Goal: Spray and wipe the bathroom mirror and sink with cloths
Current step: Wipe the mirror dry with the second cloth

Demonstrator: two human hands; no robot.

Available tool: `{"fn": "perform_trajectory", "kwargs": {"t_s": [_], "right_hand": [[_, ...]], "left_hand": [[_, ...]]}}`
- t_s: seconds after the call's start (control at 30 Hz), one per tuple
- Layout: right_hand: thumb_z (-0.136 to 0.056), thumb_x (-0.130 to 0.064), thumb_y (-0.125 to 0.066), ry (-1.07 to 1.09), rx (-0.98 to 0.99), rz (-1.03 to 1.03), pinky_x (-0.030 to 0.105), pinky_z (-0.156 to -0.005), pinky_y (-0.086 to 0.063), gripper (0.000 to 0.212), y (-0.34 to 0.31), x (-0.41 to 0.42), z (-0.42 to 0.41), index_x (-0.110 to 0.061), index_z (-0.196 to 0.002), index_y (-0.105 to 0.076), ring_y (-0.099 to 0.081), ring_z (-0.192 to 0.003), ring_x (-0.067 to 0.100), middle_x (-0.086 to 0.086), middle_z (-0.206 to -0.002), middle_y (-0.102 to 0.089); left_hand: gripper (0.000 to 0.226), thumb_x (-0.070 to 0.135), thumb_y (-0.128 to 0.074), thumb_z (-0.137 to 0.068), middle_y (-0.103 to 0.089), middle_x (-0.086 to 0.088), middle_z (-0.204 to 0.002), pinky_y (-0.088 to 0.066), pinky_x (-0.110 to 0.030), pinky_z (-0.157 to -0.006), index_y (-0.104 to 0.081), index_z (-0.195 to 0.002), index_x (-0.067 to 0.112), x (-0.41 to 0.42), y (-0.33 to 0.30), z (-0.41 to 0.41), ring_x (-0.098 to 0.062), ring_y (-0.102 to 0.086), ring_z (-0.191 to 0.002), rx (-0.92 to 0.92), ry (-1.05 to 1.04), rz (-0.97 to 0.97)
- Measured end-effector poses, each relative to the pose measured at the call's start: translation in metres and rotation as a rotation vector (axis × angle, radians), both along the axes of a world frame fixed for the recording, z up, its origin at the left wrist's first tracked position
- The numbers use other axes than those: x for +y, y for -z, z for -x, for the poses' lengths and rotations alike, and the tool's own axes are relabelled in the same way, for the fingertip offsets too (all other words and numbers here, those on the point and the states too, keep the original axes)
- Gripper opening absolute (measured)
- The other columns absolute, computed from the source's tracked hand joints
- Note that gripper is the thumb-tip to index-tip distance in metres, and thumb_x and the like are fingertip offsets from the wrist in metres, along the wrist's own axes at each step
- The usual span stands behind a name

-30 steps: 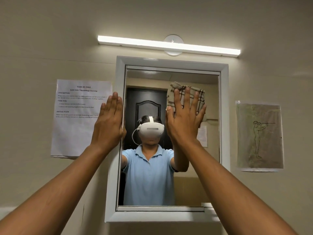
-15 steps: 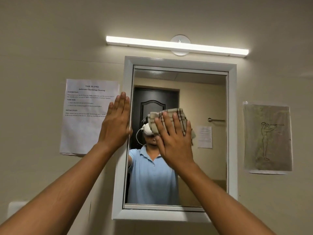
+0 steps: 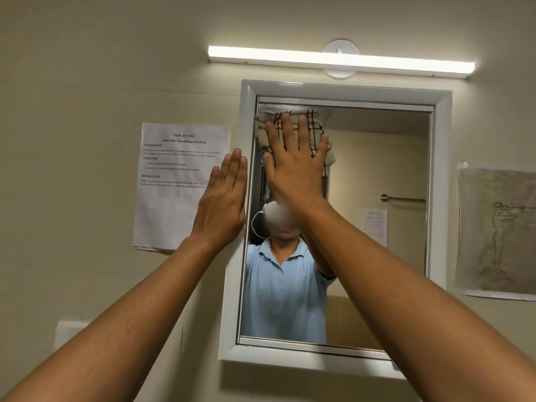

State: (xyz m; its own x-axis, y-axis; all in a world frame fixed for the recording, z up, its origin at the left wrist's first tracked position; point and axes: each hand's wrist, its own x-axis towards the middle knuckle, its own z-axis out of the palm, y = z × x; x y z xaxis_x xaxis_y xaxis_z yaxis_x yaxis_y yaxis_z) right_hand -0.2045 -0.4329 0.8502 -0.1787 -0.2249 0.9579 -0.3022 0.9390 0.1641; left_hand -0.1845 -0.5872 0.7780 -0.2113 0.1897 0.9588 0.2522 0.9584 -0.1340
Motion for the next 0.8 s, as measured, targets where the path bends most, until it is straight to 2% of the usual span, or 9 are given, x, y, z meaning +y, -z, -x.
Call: {"fn": "perform_trajectory", "kwargs": {"t_s": [0.13, 0.3, 0.43, 0.57, 0.67, 0.73, 0.8], "right_hand": [[-0.102, -0.046, -0.024, -0.010, 0.019, -0.040, 0.065, -0.116, 0.000, 0.061, 0.052, -0.010, -0.002, -0.028, -0.157, -0.006, 0.004, -0.152, 0.028, 0.004, -0.166, 0.000], [-0.101, -0.045, -0.026, -0.016, -0.013, -0.043, 0.065, -0.116, -0.003, 0.061, 0.107, -0.011, -0.006, -0.026, -0.156, -0.009, 0.001, -0.152, 0.029, 0.004, -0.165, -0.005], [-0.102, -0.045, -0.026, -0.036, -0.057, -0.091, 0.065, -0.116, -0.006, 0.061, 0.158, -0.005, -0.013, -0.024, -0.157, -0.011, 0.002, -0.152, 0.029, 0.005, -0.165, -0.005], [-0.101, -0.044, -0.034, -0.042, -0.097, -0.175, 0.066, -0.113, -0.017, 0.063, 0.209, 0.007, -0.018, -0.024, -0.157, -0.014, 0.000, -0.152, 0.029, 0.005, -0.165, -0.006], [-0.101, -0.045, -0.035, -0.036, -0.118, -0.248, 0.065, -0.112, -0.021, 0.064, 0.220, 0.017, -0.017, -0.025, -0.157, -0.010, 0.000, -0.152, 0.028, 0.005, -0.165, -0.004], [-0.102, -0.045, -0.033, -0.036, -0.117, -0.282, 0.065, -0.112, -0.021, 0.064, 0.215, 0.022, -0.016, -0.026, -0.158, -0.009, 0.000, -0.152, 0.027, 0.005, -0.166, -0.004], [-0.103, -0.043, -0.031, -0.038, -0.115, -0.293, 0.065, -0.112, -0.018, 0.061, 0.206, 0.028, -0.014, -0.026, -0.157, -0.010, 0.000, -0.152, 0.027, 0.004, -0.166, -0.004]], "left_hand": [[0.067, 0.018, -0.025, -0.091, 0.001, -0.011, -0.162, -0.008, -0.042, -0.122, -0.003, -0.153, 0.007, -0.001, 0.010, -0.004, -0.022, 0.003, -0.150, -0.014, 0.023, -0.017], [0.066, 0.020, -0.027, -0.092, 0.000, -0.010, -0.162, -0.006, -0.041, -0.123, -0.004, -0.153, 0.008, -0.001, 0.026, -0.007, -0.021, 0.003, -0.150, -0.035, 0.023, -0.036], [0.067, 0.018, -0.025, -0.090, 0.001, -0.012, -0.162, -0.012, -0.045, -0.122, -0.003, -0.153, 0.006, -0.003, 0.045, -0.011, -0.022, 0.002, -0.150, -0.081, -0.004, -0.026], [0.072, 0.044, -0.018, -0.094, 0.005, -0.012, -0.162, -0.011, -0.045, -0.122, 0.000, -0.153, 0.006, -0.002, 0.063, -0.013, -0.023, 0.004, -0.150, -0.122, -0.059, 0.006], [0.083, 0.061, -0.010, -0.092, 0.007, -0.011, -0.162, -0.007, -0.043, -0.122, 0.001, -0.153, 0.006, 0.001, 0.069, -0.015, -0.024, 0.005, -0.150, -0.137, -0.073, 0.011], [0.079, 0.054, -0.013, -0.092, 0.006, -0.011, -0.161, -0.009, -0.044, -0.122, 0.000, -0.153, 0.006, 0.004, 0.070, -0.017, -0.024, 0.004, -0.150, -0.137, -0.068, -0.004], [0.072, 0.039, -0.014, -0.090, 0.004, -0.012, -0.161, -0.012, -0.046, -0.122, -0.001, -0.153, 0.006, 0.006, 0.070, -0.017, -0.025, 0.002, -0.150, -0.132, -0.061, -0.016]]}}
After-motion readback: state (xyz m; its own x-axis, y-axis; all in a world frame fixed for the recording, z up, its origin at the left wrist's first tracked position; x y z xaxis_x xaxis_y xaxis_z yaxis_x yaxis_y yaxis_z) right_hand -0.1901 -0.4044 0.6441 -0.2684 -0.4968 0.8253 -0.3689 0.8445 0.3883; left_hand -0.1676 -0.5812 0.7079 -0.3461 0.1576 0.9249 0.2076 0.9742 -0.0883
